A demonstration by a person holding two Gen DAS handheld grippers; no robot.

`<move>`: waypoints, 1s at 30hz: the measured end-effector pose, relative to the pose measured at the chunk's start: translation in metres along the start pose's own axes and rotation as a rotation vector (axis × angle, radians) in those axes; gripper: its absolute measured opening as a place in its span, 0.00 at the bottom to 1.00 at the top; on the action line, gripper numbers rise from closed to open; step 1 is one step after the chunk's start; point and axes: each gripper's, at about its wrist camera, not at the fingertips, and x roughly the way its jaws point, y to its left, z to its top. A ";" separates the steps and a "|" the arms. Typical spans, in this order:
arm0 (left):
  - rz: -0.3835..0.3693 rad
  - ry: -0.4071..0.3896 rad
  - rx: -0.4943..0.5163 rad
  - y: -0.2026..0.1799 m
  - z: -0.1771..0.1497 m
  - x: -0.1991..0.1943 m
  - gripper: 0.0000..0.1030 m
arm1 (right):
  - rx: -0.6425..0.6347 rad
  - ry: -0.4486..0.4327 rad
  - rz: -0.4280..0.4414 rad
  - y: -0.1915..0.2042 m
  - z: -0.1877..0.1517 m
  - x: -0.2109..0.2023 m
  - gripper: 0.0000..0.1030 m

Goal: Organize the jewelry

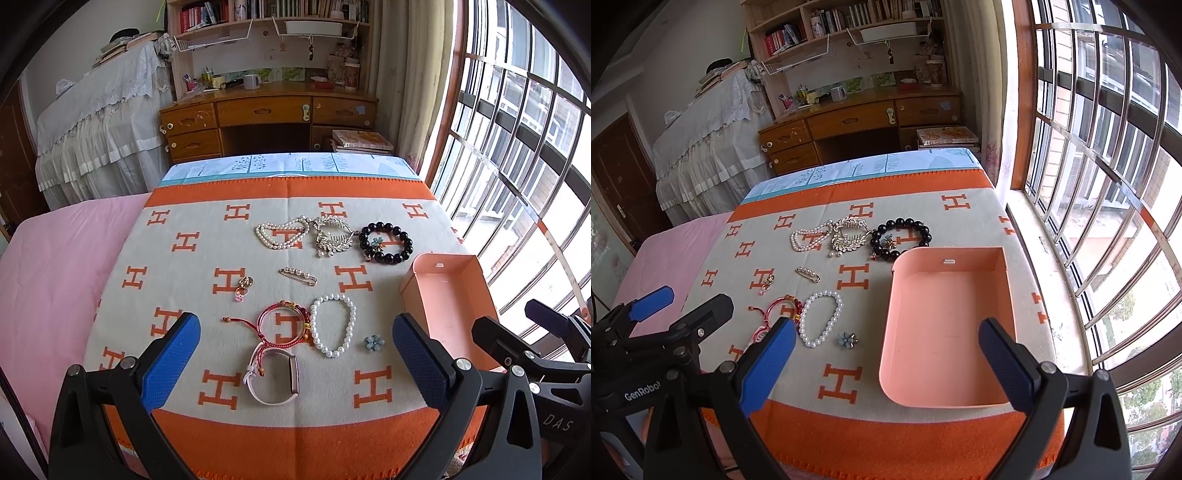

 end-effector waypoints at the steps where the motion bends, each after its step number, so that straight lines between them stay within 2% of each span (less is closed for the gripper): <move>1: 0.001 0.001 0.001 0.000 0.001 0.000 0.99 | -0.001 0.000 0.000 0.000 0.000 0.000 0.97; 11: -0.018 0.022 -0.048 0.014 0.015 0.004 0.99 | -0.007 0.001 0.000 0.003 0.001 0.000 0.97; 18: -0.017 0.055 -0.023 0.008 0.020 0.013 0.99 | -0.016 0.007 0.001 0.007 -0.001 0.003 0.97; 24: -0.046 0.050 0.020 0.005 0.027 0.019 0.99 | -0.016 0.028 -0.010 0.004 0.014 0.012 0.97; 30: -0.082 0.072 0.041 0.020 0.058 0.034 0.99 | -0.049 0.035 -0.036 -0.001 0.037 0.025 0.97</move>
